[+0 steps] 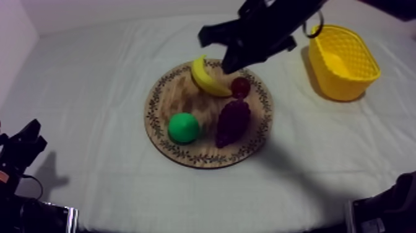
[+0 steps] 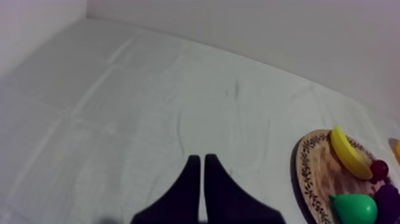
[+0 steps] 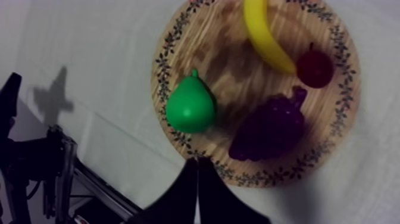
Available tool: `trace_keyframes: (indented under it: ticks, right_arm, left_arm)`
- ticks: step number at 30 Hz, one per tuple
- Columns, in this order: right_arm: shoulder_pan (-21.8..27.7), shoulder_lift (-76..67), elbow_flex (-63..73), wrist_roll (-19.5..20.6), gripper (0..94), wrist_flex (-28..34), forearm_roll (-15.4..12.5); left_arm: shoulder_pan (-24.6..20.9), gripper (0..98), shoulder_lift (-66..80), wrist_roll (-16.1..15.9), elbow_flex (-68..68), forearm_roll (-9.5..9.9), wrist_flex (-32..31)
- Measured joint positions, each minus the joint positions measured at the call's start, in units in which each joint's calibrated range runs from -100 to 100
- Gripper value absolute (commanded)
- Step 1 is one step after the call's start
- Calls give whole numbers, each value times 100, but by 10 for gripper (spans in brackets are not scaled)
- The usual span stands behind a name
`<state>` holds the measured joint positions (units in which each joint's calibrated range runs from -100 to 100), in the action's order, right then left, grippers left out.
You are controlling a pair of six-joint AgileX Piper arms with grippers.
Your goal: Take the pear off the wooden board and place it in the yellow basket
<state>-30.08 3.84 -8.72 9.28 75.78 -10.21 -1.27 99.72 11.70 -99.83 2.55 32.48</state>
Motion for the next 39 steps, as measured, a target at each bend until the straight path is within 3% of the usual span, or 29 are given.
trace_keyframes:
  ticks: [3, 12, 16, 22, 39]
  right_arm:
    - [-85, 443, 150, 26, 104, -56, -21]
    - [-187, 1361, 391, 50, 699, -261, -151]
    - [-240, 1709, 591, 83, 829, -273, -224]
    - [-367, 2285, 962, 194, 868, -326, -204]
    - [-449, 3672, 1773, 252, 819, -301, -232]
  left_arm:
    - [0, 1, 0, 0, 0, 0, 0]
    - [0, 1, 0, 0, 0, 0, 0]
    - [0, 1, 0, 0, 0, 0, 0]
    - [0, 1, 0, 0, 0, 0, 0]
    - [0, 1, 0, 0, 0, 0, 0]
